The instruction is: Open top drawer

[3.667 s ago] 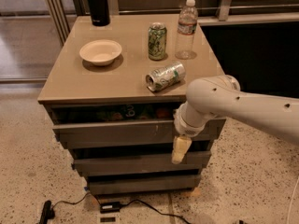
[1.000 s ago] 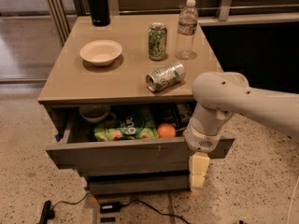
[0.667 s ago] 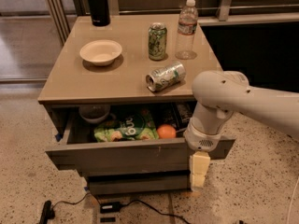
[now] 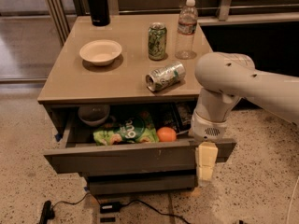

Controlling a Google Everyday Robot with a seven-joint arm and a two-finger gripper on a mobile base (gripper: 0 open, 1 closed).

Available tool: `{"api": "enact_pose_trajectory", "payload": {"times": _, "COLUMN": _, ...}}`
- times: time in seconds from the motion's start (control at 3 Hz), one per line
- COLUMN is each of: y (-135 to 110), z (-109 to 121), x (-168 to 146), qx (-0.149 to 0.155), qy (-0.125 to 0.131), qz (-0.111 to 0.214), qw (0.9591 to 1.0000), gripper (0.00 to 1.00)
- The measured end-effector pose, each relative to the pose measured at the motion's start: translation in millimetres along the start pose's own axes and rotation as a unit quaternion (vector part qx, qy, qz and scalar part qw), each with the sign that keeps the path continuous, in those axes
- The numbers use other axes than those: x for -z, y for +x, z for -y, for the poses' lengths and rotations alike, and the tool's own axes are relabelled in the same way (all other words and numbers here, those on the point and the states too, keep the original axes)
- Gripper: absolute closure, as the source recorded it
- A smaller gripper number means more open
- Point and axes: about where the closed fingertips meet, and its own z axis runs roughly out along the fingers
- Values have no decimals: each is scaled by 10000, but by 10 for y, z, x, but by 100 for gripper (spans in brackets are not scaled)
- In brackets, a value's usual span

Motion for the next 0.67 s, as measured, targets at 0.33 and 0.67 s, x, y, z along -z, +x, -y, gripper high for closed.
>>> {"api": "enact_pose_trajectory", "payload": {"times": 0.33, "y": 42, "z": -137, "x": 131, "qx": -72, "qy": -495, "qz": -86, "qw": 9987, "gripper": 0}}
{"api": "enact_pose_trajectory", "payload": {"times": 0.67, "y": 42, "z": -137, "x": 131, "qx": -72, "qy": -495, "qz": -86, "qw": 9987, "gripper": 0}}
